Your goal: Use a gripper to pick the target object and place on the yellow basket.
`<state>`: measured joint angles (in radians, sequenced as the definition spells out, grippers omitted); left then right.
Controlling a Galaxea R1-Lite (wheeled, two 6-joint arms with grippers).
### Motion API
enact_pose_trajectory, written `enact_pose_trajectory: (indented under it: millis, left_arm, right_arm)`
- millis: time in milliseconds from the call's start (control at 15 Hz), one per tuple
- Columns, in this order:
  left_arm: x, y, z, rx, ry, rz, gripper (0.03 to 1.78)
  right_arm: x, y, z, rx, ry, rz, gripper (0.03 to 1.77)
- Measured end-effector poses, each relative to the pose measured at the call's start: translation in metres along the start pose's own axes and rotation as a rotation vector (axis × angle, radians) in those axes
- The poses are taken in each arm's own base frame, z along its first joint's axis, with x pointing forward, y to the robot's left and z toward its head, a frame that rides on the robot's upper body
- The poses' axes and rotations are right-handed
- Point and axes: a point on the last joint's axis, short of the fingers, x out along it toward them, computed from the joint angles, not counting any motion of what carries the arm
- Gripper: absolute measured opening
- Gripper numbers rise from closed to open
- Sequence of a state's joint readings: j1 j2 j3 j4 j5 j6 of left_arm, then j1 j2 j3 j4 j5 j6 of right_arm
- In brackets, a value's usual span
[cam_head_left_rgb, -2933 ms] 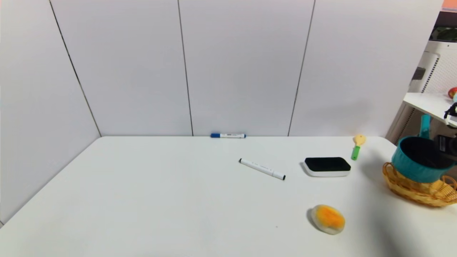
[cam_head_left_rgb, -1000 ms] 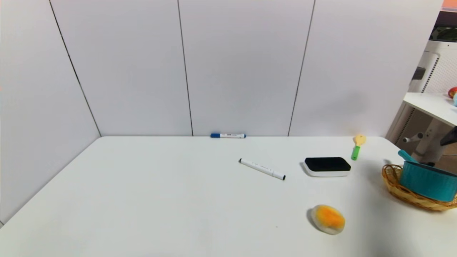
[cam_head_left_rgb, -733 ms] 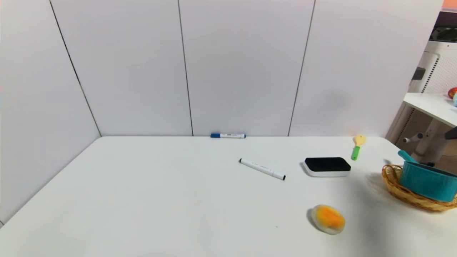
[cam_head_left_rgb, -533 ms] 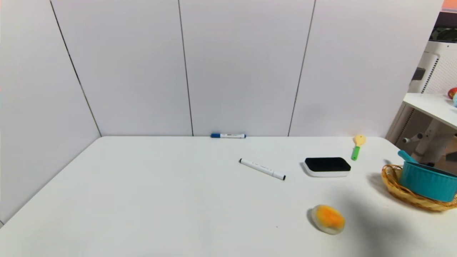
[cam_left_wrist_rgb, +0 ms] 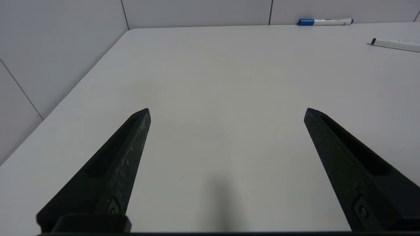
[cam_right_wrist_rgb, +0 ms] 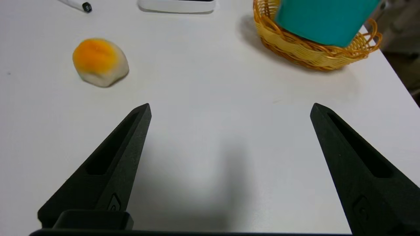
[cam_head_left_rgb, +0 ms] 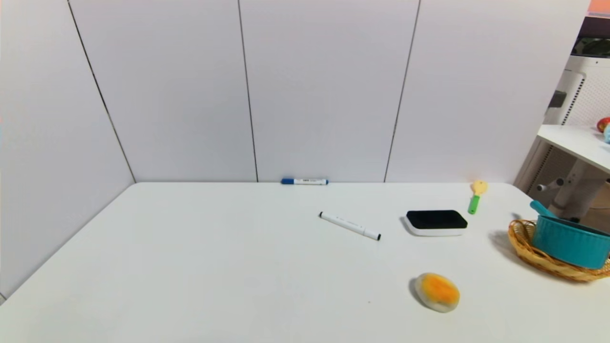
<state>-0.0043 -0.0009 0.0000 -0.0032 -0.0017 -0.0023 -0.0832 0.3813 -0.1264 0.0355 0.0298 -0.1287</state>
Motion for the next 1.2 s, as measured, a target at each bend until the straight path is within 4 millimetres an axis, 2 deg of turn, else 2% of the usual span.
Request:
enact_pose_trajectory:
  millis: [200, 333, 600, 1200]
  left_arm:
    - [0.0, 0.0, 0.0, 0.0, 0.0, 0.0, 1.69]
    - [0.0, 0.0, 0.0, 0.0, 0.0, 0.0, 1.69]
    - [0.0, 0.0, 0.0, 0.0, 0.0, -0.001, 1.69]
    - [0.0, 0.0, 0.0, 0.0, -0.001, 0.0, 1.69]
  right_arm:
    - [-0.009, 0.004, -0.03, -0.02, -0.127, 0.044, 1.69]
    - [-0.015, 0.004, -0.039, 0.002, -0.2, 0.056, 1.69]
    - [-0.019, 0.004, -0.042, 0.081, -0.285, 0.045, 1.69]
    - [-0.019, 0.004, -0.043, 0.087, -0.297, 0.043, 1.69]
